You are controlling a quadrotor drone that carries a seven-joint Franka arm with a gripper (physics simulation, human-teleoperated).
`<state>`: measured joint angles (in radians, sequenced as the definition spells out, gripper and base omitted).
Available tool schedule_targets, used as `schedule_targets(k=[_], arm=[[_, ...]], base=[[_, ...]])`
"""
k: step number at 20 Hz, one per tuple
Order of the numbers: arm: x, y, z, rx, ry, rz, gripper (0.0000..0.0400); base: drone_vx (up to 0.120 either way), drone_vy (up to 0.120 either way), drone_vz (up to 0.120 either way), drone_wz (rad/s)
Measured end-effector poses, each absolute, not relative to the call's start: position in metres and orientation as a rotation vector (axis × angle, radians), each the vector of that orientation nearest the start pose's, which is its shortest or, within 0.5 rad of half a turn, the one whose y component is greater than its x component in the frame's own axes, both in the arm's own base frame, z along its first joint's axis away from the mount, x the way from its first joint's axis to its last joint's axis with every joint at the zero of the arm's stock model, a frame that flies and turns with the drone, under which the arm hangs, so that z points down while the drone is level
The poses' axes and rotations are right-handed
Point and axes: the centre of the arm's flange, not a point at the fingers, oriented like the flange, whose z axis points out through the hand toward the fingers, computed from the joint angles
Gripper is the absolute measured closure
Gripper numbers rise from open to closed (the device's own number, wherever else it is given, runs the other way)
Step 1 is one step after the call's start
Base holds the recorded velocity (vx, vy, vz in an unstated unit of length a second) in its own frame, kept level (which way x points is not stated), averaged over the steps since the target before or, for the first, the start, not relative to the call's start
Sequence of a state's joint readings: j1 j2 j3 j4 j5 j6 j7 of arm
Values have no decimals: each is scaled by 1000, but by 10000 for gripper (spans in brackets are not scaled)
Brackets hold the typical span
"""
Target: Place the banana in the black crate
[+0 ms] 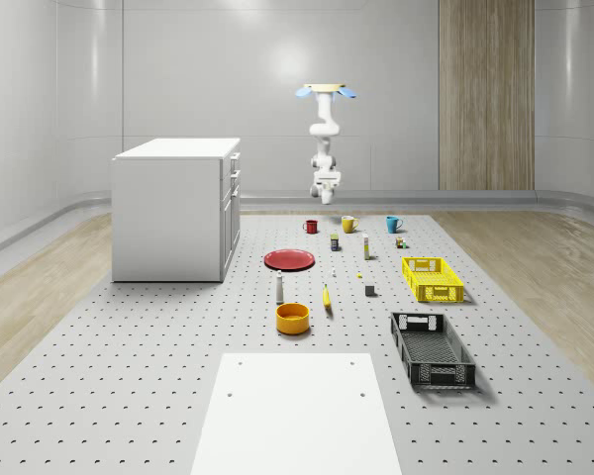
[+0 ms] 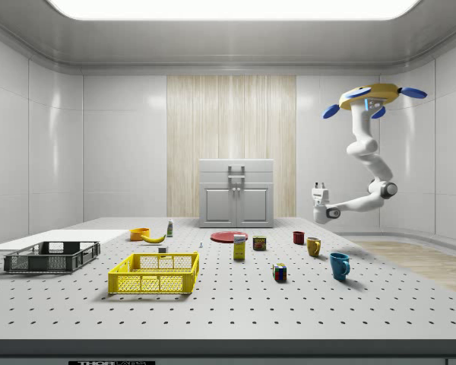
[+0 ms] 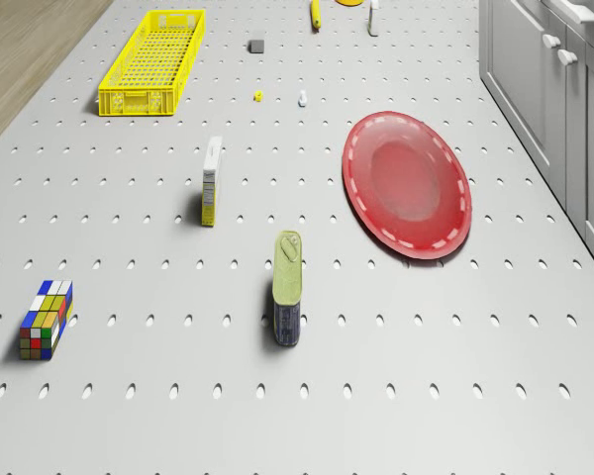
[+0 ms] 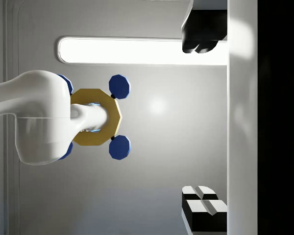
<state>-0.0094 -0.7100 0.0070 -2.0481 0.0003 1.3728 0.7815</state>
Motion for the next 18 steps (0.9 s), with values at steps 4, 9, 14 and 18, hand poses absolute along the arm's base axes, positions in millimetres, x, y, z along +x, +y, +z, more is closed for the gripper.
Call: schedule_targets(k=[4, 9, 14, 18], arm=[[303, 1, 691, -2896, 1200, -60, 0], [302, 2, 691, -2904, 1203, -72, 0], [302, 5, 691, -2925, 1212, -95, 0], [302, 9, 691, -2962, 1228, -128, 0]], base=[[120, -70, 0, 0], [120, -56, 0, 0], [120, -104, 0, 0], [120, 0, 0, 0]])
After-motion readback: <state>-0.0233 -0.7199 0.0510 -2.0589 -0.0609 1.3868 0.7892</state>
